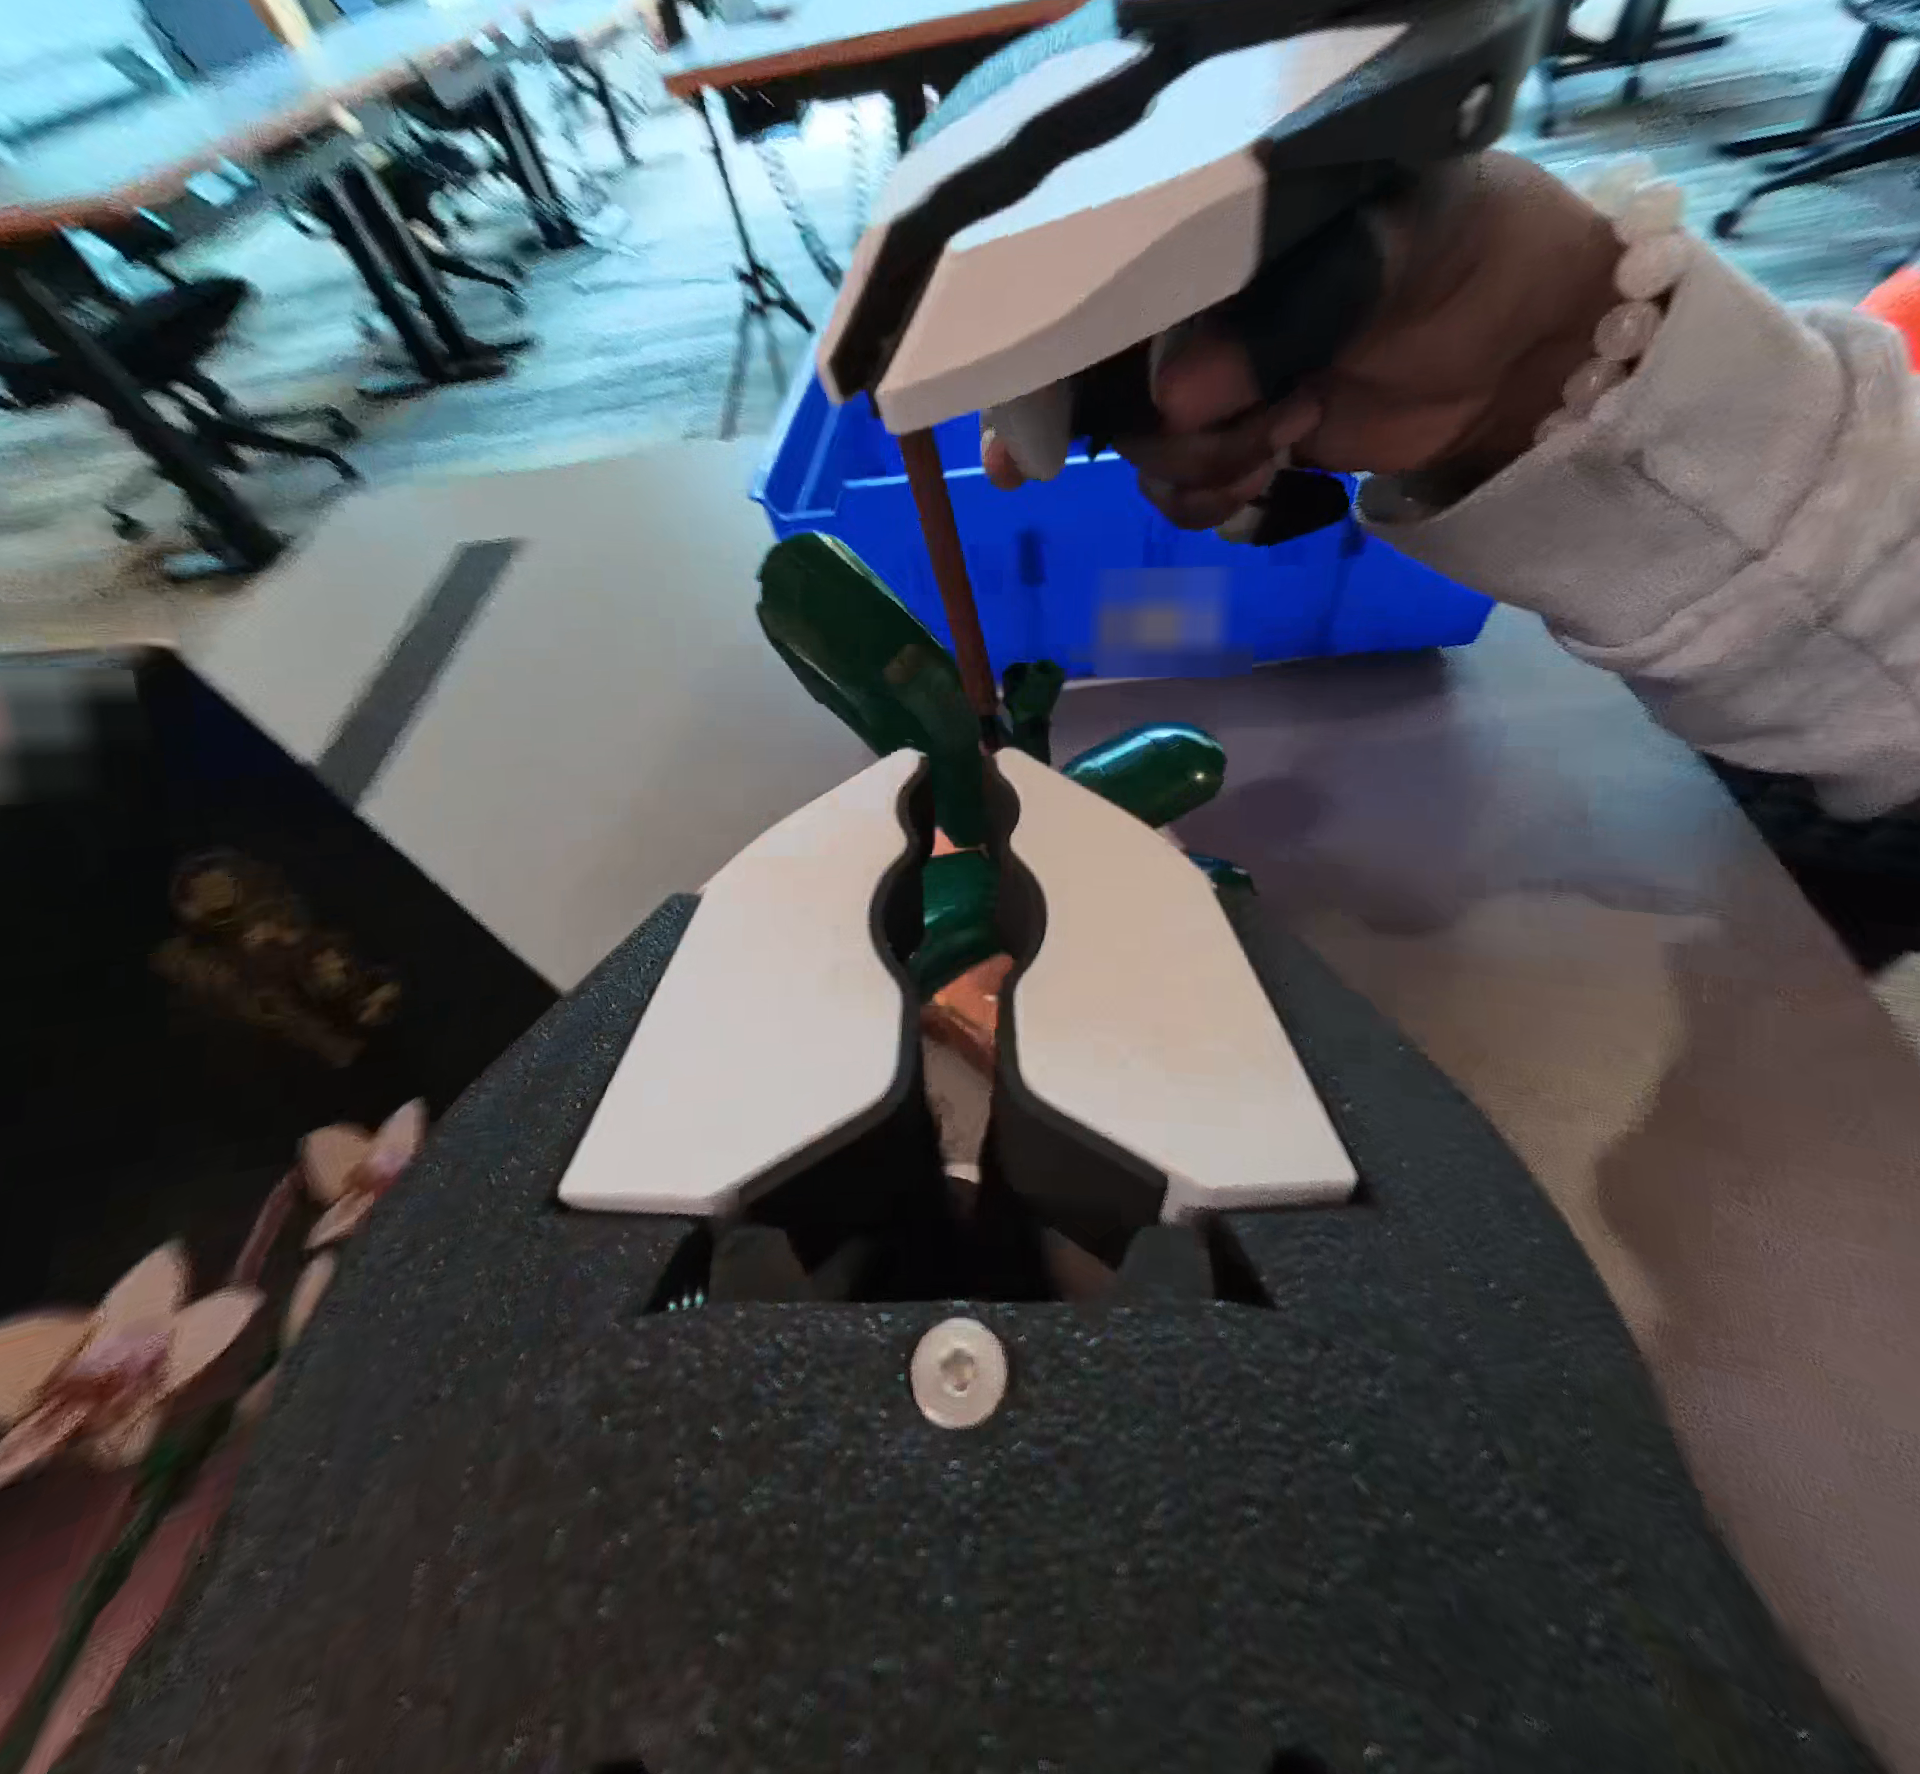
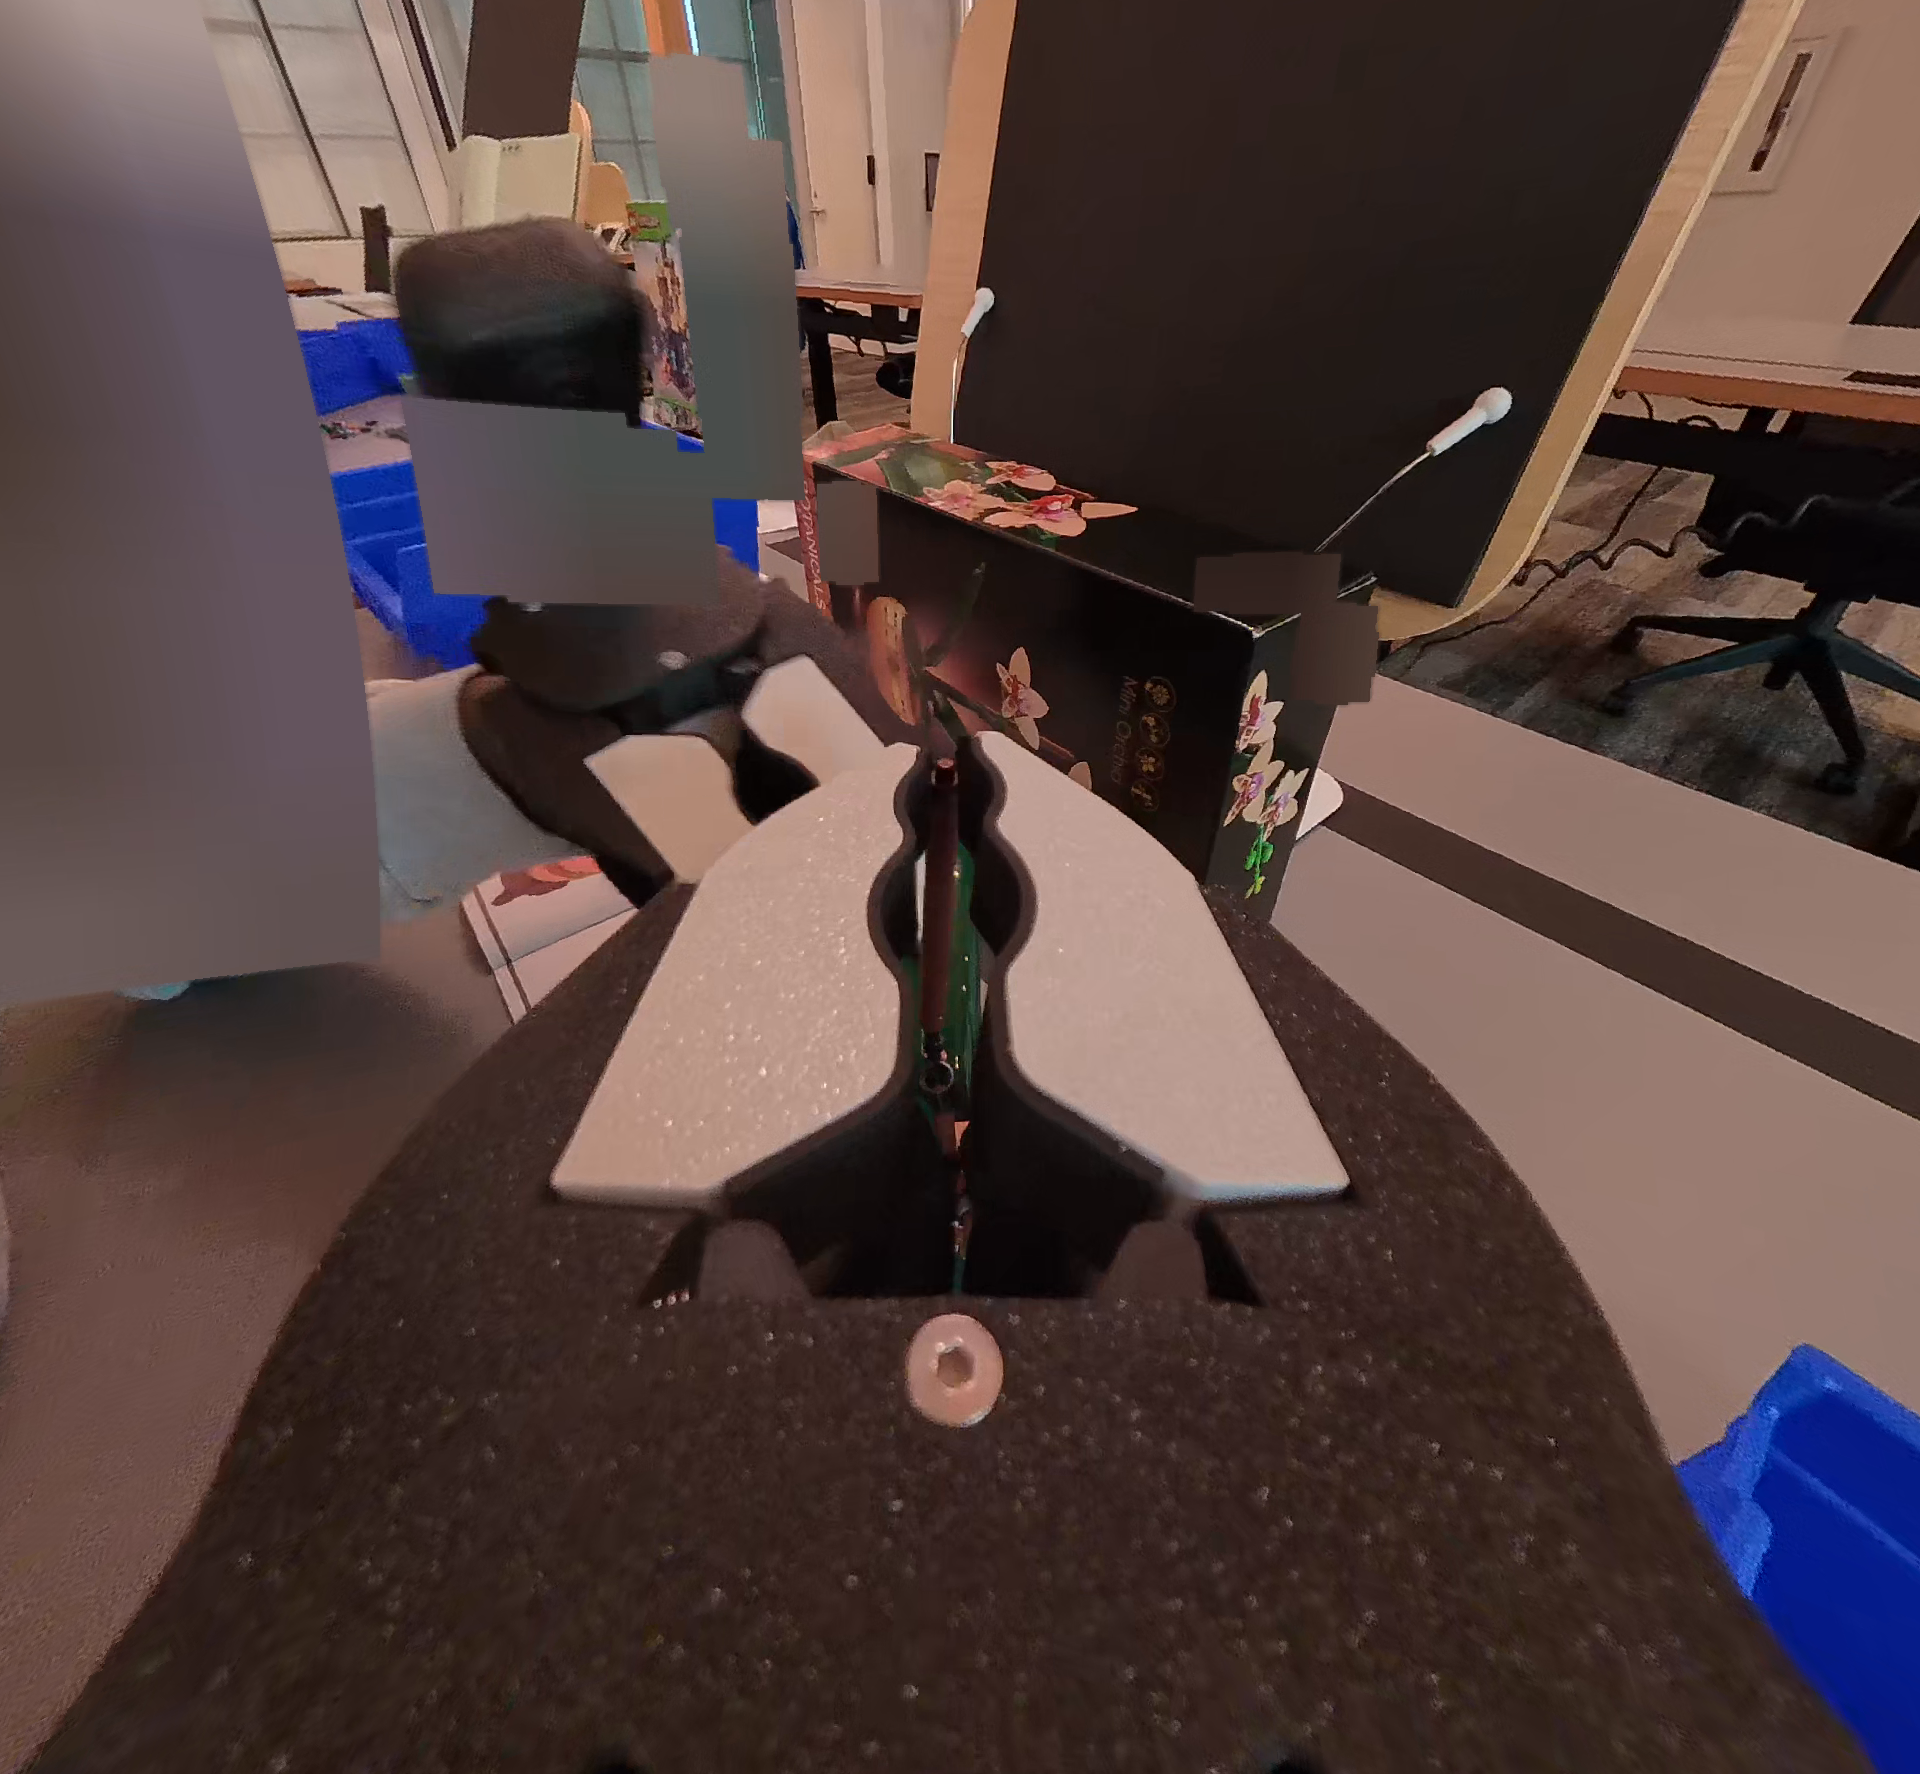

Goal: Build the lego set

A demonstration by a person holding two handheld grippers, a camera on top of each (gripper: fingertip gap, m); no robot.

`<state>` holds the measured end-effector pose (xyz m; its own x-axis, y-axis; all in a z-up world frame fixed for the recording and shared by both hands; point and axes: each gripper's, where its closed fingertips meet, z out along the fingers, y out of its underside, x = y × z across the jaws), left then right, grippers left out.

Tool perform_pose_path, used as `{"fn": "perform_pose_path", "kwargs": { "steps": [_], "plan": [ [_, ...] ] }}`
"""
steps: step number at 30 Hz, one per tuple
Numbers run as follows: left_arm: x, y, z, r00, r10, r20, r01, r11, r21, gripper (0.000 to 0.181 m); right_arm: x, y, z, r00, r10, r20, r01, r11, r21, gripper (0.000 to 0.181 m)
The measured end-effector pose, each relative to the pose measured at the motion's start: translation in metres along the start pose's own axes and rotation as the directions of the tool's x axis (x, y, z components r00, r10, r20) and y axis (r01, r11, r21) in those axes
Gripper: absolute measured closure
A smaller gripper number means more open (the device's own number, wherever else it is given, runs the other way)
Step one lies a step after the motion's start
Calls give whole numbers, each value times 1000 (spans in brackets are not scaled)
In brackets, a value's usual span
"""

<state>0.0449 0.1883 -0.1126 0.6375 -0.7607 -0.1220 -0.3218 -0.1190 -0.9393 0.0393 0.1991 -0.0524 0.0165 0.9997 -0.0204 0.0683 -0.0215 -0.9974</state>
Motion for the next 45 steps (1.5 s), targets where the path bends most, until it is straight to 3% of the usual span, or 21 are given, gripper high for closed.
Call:
{"fn": "perform_pose_path", "kwargs": {
  "steps": [3,12,23,27,35,45],
  "plan": [
    [0,-2,12,996,-55,-71,56,998,14,173,1,0,0,1000,10,-1,-10,1000,5,177],
    [3,-17,5,988,-50,-148,62,995,73,172,-2,0,4,1000,0,10,0,1000,-15,177],
    [5,-13,11,967,-69,-247,74,997,10,178,3,0,3,1000,14,-8,-14,1000,2,177],
    [-1,-15,4,970,-78,-232,76,997,-15,170,5,0,1,999,29,-21,-28,999,24,177],
    [8,-15,9,961,-62,-270,38,995,-93,171,3,0,-2,999,7,-41,-6,1000,25,177],
    [5,-13,15,970,-28,-243,5,995,-98,177,1,0,-1,999,-17,-41,17,1000,-2,177]
  ]
}}
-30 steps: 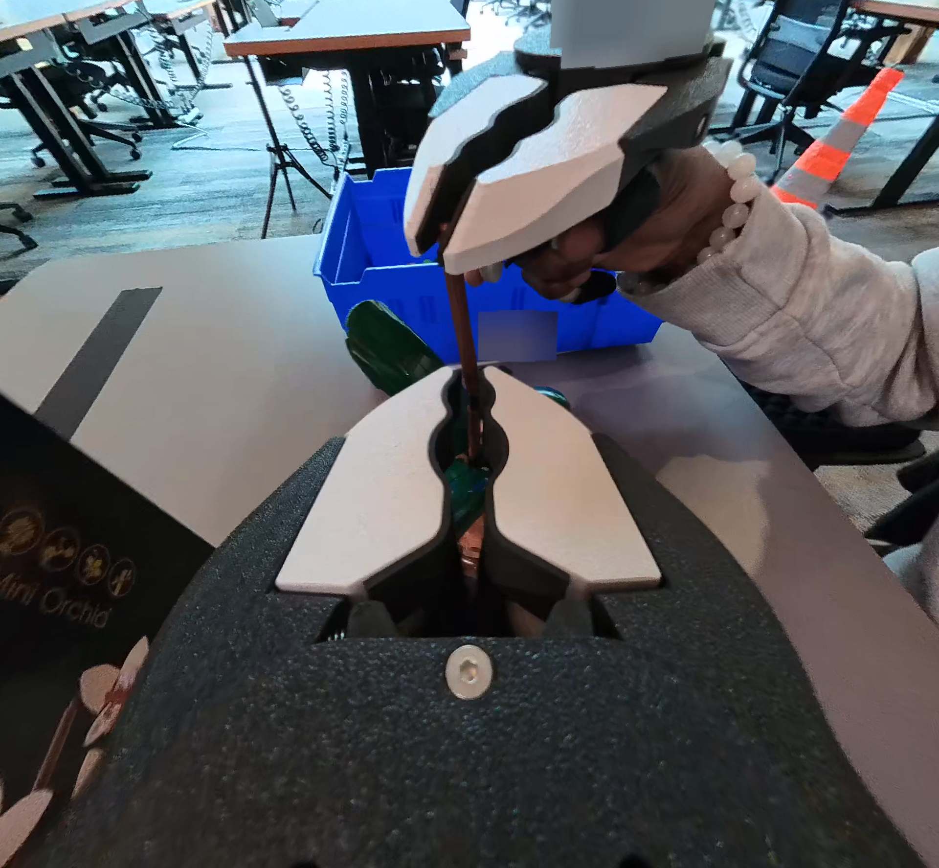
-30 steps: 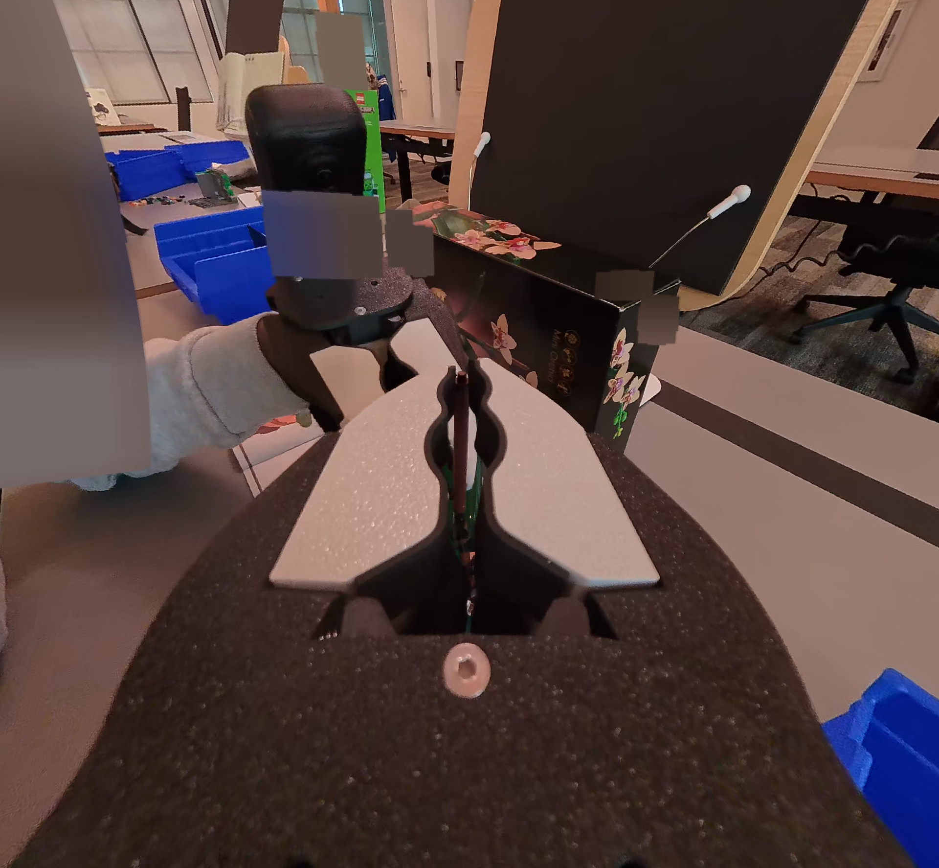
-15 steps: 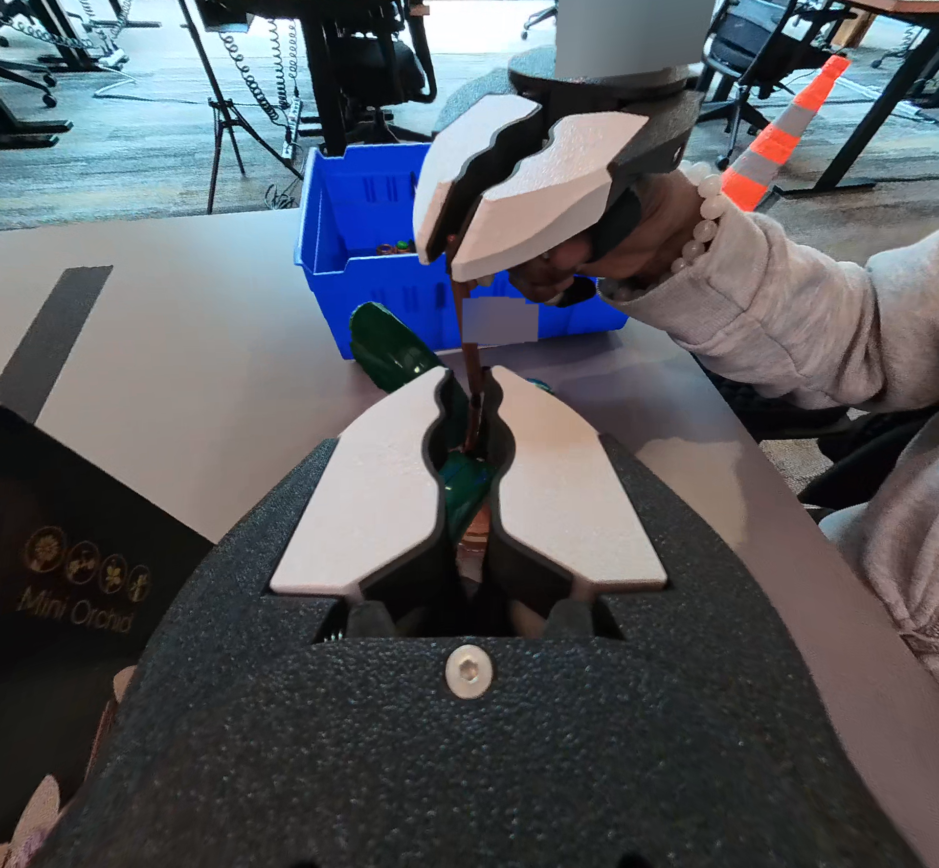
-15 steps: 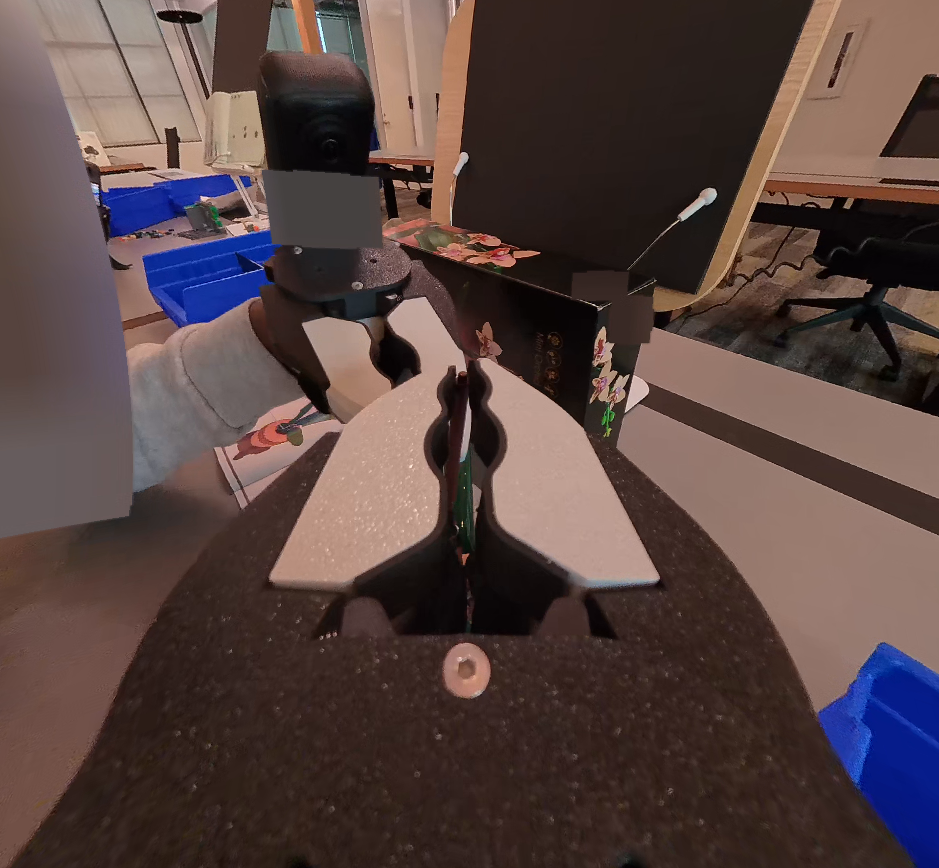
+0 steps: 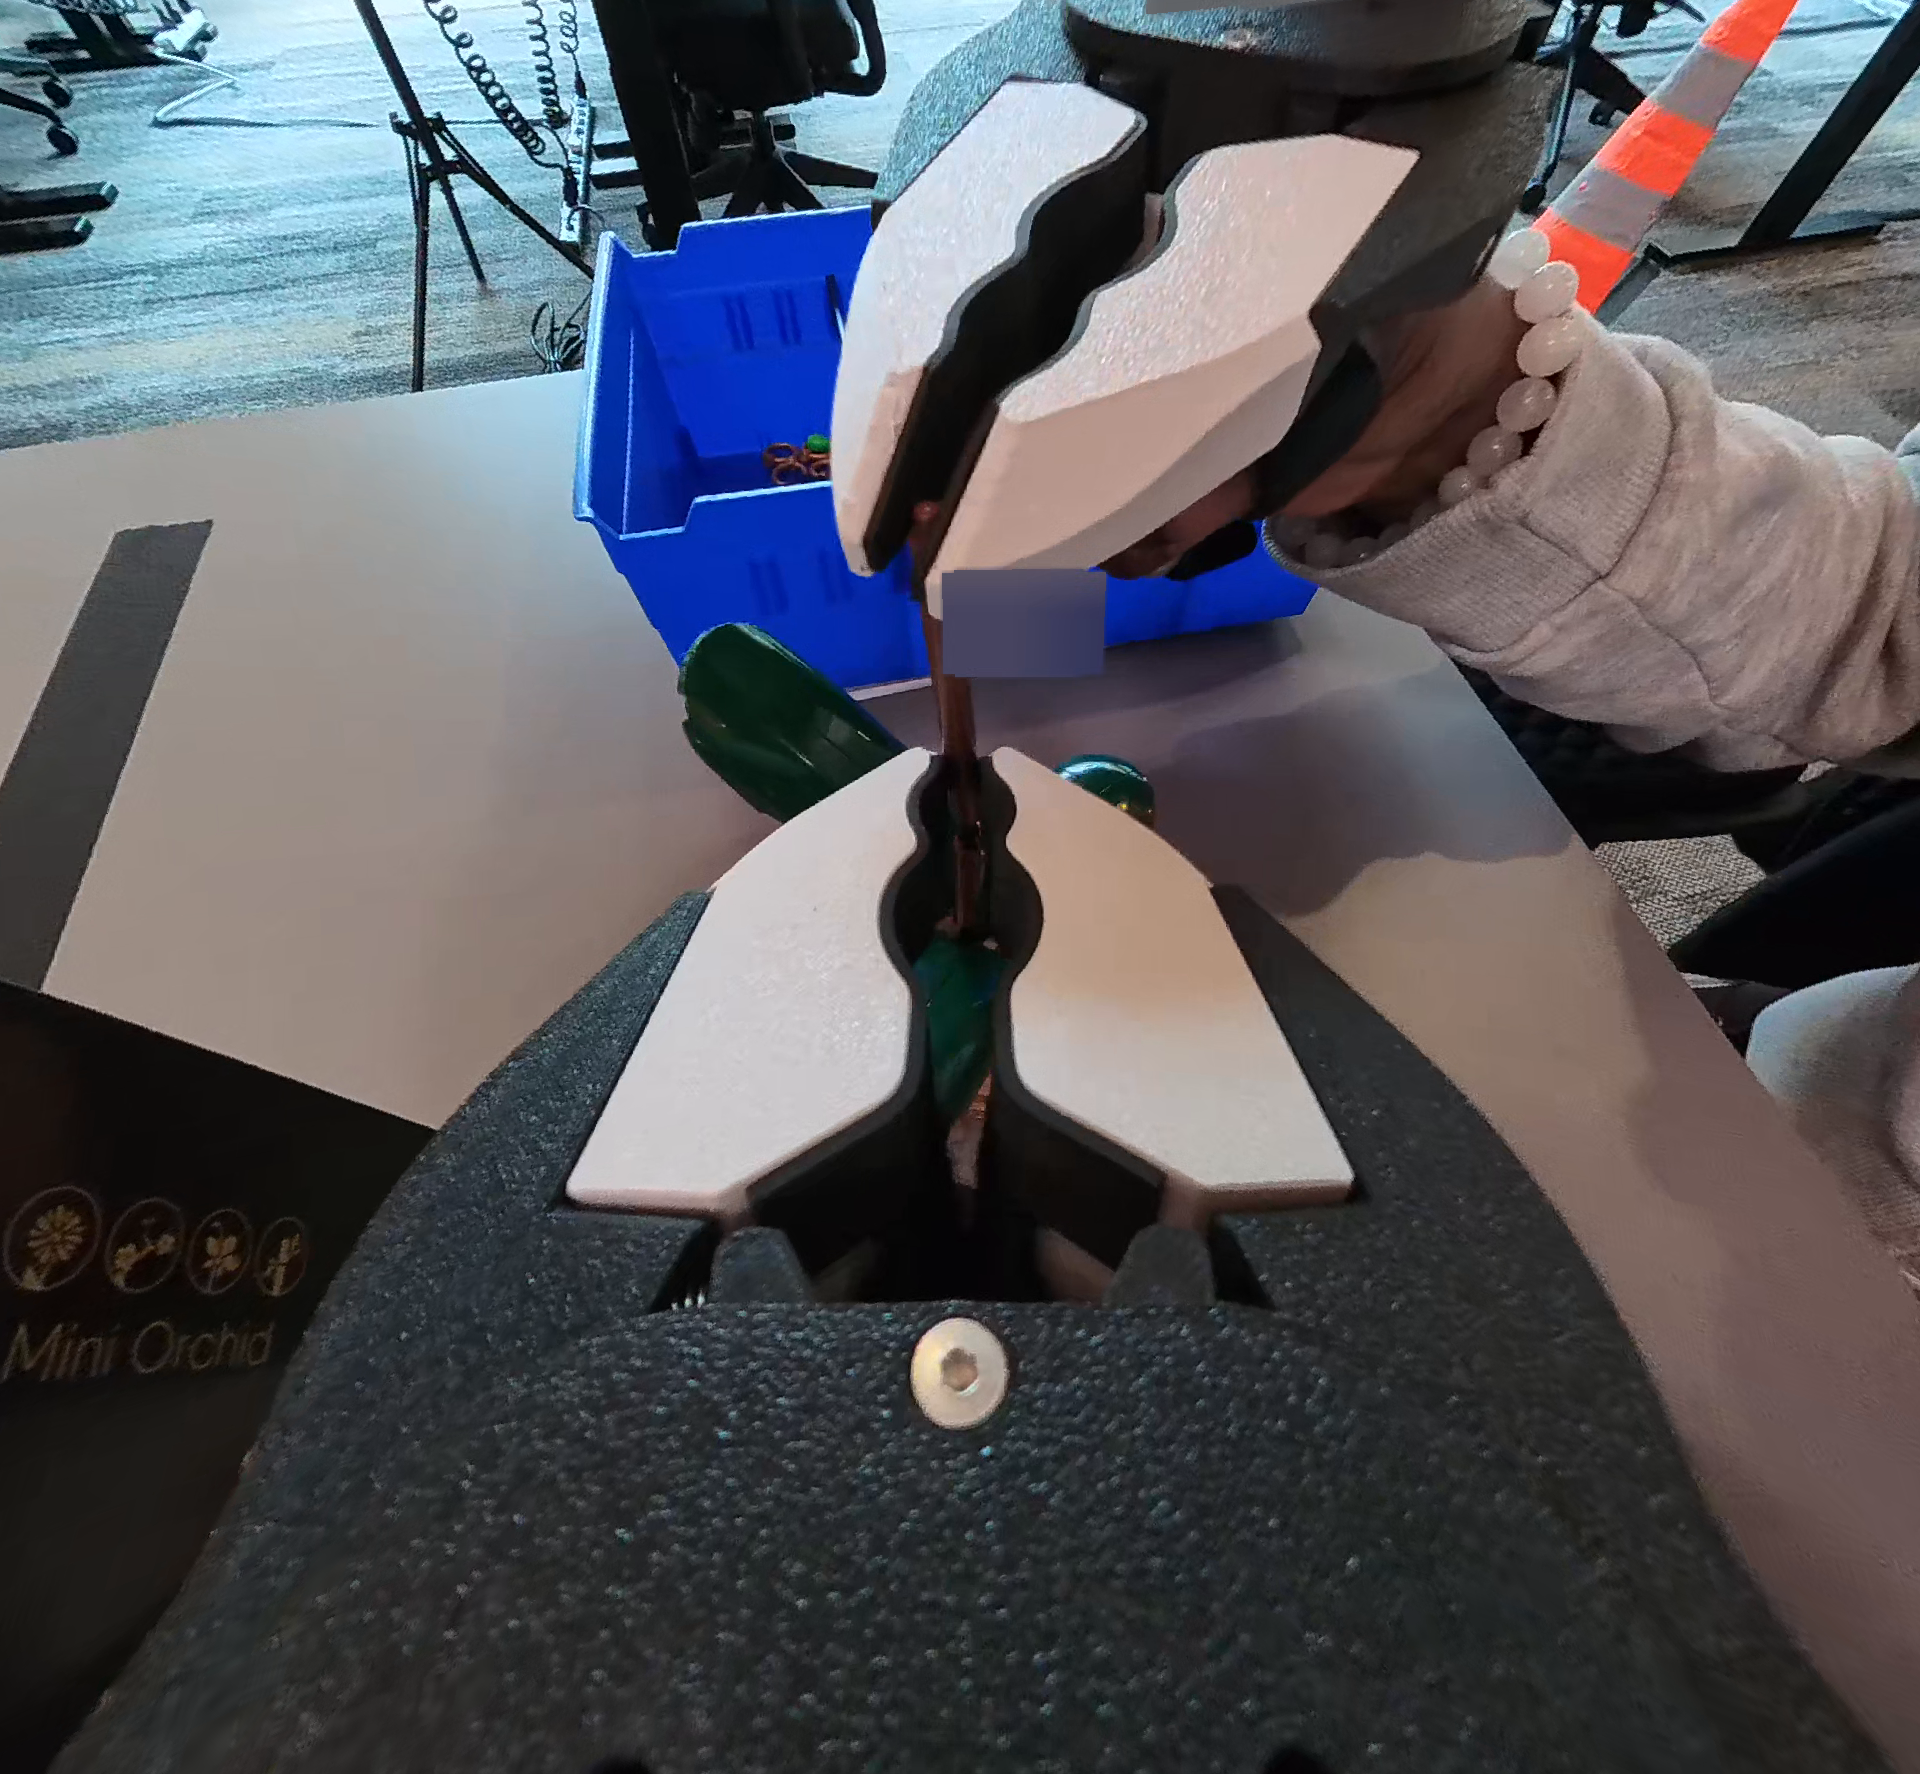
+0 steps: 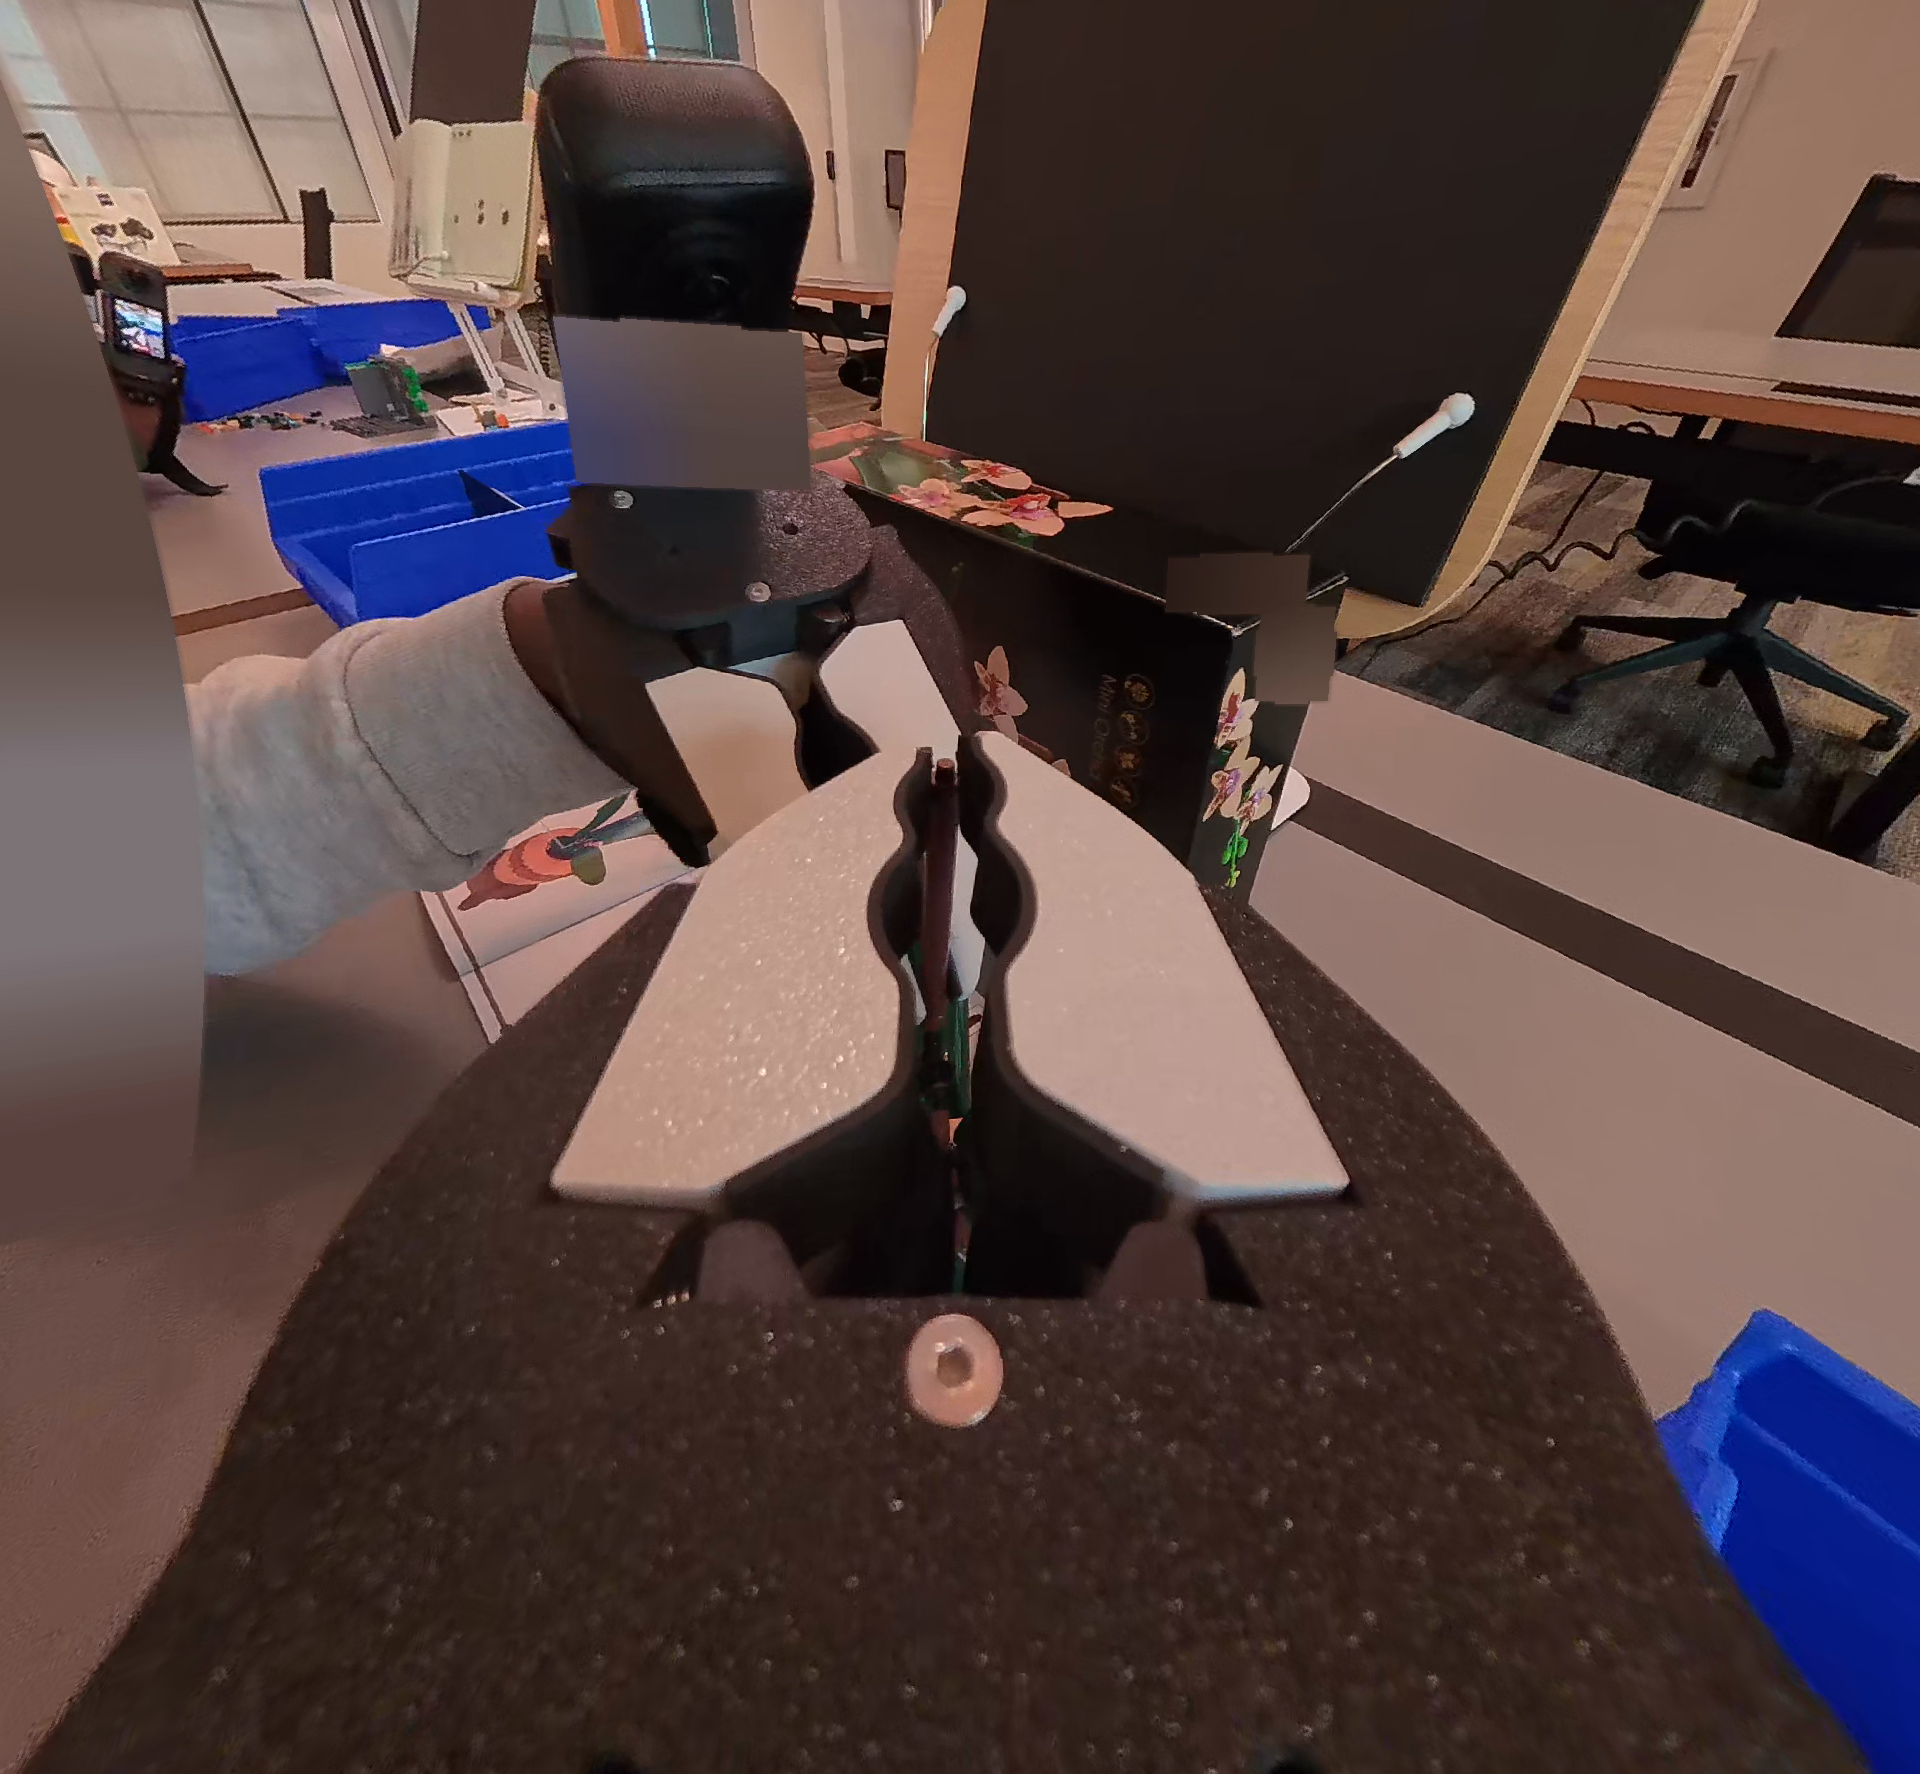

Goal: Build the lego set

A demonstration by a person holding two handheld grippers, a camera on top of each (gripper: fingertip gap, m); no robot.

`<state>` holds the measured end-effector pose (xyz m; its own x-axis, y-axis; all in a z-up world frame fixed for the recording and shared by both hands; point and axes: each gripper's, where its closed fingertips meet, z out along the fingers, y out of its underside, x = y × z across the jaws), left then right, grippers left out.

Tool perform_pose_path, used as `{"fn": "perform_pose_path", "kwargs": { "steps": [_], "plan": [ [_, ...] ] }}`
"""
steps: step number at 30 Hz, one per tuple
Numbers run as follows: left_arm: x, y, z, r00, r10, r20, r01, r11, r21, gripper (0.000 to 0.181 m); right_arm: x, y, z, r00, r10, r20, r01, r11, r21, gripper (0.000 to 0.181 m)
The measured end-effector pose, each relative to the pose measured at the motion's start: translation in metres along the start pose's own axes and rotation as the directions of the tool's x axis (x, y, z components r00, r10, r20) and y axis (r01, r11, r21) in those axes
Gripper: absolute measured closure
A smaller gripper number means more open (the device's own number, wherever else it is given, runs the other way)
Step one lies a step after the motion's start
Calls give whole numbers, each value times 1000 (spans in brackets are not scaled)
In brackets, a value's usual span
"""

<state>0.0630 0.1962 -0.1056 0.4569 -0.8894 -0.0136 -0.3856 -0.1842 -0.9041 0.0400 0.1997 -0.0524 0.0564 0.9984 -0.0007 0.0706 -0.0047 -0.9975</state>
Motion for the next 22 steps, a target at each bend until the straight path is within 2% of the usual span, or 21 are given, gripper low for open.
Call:
{"fn": "perform_pose_path", "kwargs": {
  "steps": [11,19,22],
  "plan": [
    [1,1,0,1000,-8,-14,9,1000,6,177,-1,0,-1,998,-57,-25,56,996,-63,177],
    [1,1,0,1000,-10,-6,10,1000,17,177,0,6,-2,997,-56,-51,51,994,-93,158],
    [0,1,1,1000,-10,-5,10,999,32,177,2,17,1,995,-76,-58,66,987,-149,167]
  ]
}}
